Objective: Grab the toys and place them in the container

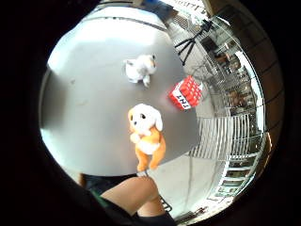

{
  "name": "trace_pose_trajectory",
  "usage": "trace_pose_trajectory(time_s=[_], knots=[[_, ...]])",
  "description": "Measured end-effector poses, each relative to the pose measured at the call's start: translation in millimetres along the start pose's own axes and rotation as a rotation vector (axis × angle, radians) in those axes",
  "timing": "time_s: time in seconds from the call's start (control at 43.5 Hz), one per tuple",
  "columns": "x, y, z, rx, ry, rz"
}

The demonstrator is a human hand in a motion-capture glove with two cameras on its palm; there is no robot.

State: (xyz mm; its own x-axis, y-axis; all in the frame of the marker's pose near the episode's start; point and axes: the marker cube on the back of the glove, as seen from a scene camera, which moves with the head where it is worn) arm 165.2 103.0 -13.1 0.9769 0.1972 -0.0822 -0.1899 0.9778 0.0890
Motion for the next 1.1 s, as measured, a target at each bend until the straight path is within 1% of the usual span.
trace_pose_trajectory(time_s=[0.092, 0.23, 0.368, 0.391, 0.46, 0.483, 0.506, 0.575, 0.644, 0.898, 1.105], knots=[[28, 14, 13, -0.031, 0.024, 0.057], [70, 36, 42, -0.124, 0.037, 0.154], [105, 53, 71, -0.162, 0.054, 0.237], [110, 54, 77, -0.156, 0.06, 0.271], [121, 51, 93, -0.098, 0.092, 0.439], [124, 52, 97, -0.098, 0.097, 0.464], [126, 56, 101, -0.123, 0.096, 0.452], [131, 73, 108, -0.267, 0.071, 0.32], [134, 81, 118, -0.331, 0.066, 0.273], [138, 94, 145, -0.379, 0.066, 0.291], [137, 100, 152, -0.386, -0.005, 0.279]])
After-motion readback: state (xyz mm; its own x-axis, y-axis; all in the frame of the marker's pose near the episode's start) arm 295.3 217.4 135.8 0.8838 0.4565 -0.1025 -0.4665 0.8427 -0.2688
